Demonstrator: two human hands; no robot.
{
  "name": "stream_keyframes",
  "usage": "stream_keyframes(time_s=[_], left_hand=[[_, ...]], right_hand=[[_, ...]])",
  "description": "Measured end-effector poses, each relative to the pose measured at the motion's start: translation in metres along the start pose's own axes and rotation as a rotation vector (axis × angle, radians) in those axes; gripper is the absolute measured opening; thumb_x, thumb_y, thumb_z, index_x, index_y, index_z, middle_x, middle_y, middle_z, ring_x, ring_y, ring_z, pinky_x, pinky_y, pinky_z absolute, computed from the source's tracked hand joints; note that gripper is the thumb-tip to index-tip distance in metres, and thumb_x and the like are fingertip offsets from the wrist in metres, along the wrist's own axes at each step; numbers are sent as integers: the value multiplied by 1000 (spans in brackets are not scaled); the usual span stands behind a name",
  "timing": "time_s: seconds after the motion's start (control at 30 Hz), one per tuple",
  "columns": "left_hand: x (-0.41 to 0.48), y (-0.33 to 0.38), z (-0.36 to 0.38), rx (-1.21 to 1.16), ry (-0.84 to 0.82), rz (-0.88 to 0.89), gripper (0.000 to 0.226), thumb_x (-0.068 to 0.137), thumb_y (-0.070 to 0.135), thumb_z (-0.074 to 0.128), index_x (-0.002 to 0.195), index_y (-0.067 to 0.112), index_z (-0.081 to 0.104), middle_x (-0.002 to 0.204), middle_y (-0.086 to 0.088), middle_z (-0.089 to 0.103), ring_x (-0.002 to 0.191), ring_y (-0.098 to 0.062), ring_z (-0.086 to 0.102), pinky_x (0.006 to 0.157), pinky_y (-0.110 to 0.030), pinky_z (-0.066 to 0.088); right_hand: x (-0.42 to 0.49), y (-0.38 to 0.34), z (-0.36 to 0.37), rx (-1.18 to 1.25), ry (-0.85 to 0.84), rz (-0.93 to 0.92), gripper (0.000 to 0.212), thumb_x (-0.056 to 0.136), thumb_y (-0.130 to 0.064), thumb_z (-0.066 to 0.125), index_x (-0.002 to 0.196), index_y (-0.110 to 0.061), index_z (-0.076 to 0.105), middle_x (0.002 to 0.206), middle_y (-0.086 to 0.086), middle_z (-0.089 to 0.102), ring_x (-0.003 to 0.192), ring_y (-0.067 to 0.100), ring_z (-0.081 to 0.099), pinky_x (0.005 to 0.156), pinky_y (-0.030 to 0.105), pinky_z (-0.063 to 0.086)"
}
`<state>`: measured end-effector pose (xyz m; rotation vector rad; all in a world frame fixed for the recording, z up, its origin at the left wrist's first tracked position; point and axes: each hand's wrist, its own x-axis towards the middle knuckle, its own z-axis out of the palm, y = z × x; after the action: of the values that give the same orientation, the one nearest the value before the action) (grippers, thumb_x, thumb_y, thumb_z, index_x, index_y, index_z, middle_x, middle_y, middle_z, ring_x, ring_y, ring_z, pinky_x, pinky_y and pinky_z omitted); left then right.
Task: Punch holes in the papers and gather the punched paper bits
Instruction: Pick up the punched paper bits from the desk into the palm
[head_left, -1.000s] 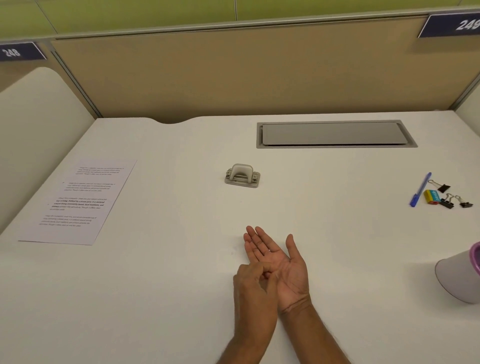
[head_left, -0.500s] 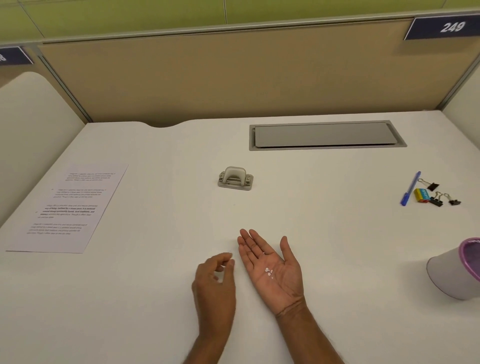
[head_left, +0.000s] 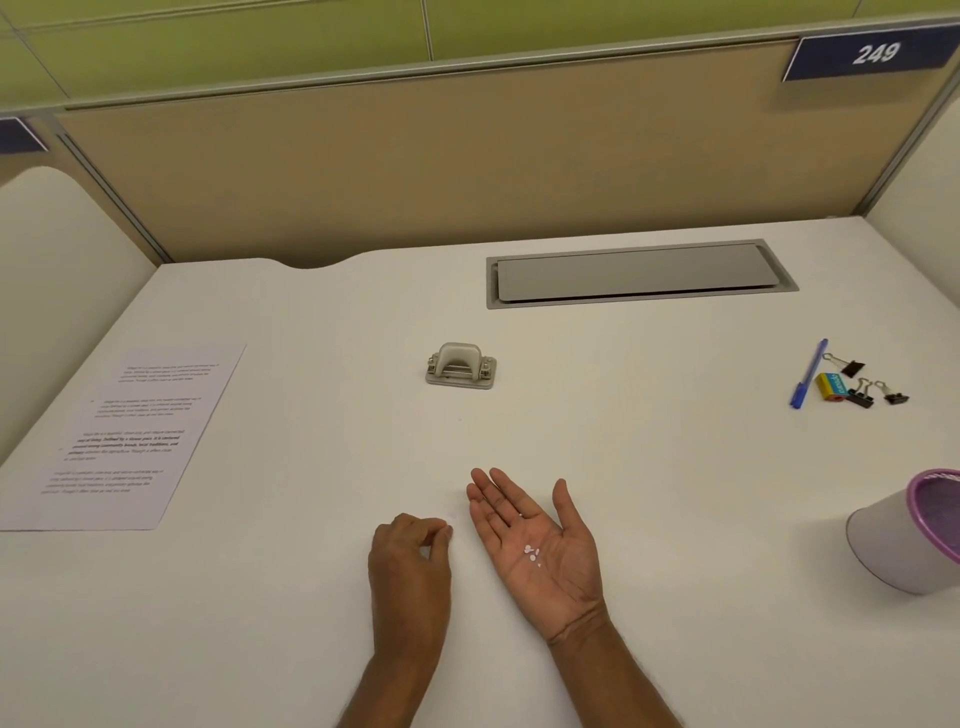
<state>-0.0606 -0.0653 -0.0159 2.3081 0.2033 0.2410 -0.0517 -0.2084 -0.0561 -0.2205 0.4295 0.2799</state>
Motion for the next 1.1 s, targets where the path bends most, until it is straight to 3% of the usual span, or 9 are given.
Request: stream_keyframes(time_s=[0.13, 0.33, 0.47, 0.53, 0.67, 0.77, 1.1], left_hand=[[-1, 0, 2, 133, -21, 54, 10, 88, 5, 69, 82, 13, 72, 80, 3, 65, 82, -21, 55, 78, -40, 48], [3, 1, 9, 310, -64, 69, 19, 90, -1, 59, 77, 12, 66, 80, -2, 61, 84, -26, 52, 73, -39, 38], [9, 4, 10, 373, -175, 2, 20, 96, 4, 45, 86, 15, 58, 93, -2, 58, 96, -24, 49, 82, -37, 35], [8, 6, 7, 327, -205, -21, 20, 97, 6, 42, 86, 17, 55, 95, 0, 57, 98, -22, 49, 86, -36, 35], [-14, 18, -6, 1, -175, 18, 21, 95, 4, 51, 83, 21, 55, 87, 9, 57, 92, -16, 51, 86, -39, 43], [-34, 39, -5, -144, -195, 81, 25, 94, 7, 56, 84, 30, 53, 87, 14, 55, 91, -9, 53, 82, -31, 45], [-48, 48, 9, -177, -271, 19, 28, 95, 17, 61, 87, 44, 58, 90, 14, 62, 91, -5, 58, 76, -8, 42]], right_hand=[[-1, 0, 1, 0, 0, -1, 72, 100, -52, 45, 140, 9, 48, 151, 27, 43, 140, 39, 44, 120, 47, 30], [-1, 1, 1, -5, 1, -5, 72, 101, -52, 45, 140, 9, 48, 151, 27, 43, 139, 40, 44, 121, 46, 29], [0, 1, 0, -20, 4, -11, 72, 101, -52, 45, 140, 9, 48, 151, 27, 43, 140, 39, 43, 122, 46, 26], [0, 1, 0, -26, 3, -15, 72, 101, -52, 46, 140, 9, 48, 151, 27, 43, 141, 39, 42, 122, 46, 26], [1, 1, 0, -20, -6, -11, 73, 101, -52, 46, 140, 9, 47, 152, 27, 42, 141, 40, 42, 123, 46, 25], [1, 1, 1, -33, -3, -9, 73, 101, -53, 44, 141, 9, 47, 152, 26, 42, 141, 39, 42, 122, 46, 26], [0, 0, 0, -15, -24, 10, 75, 101, -55, 42, 143, 8, 45, 153, 26, 40, 142, 38, 40, 122, 45, 26]])
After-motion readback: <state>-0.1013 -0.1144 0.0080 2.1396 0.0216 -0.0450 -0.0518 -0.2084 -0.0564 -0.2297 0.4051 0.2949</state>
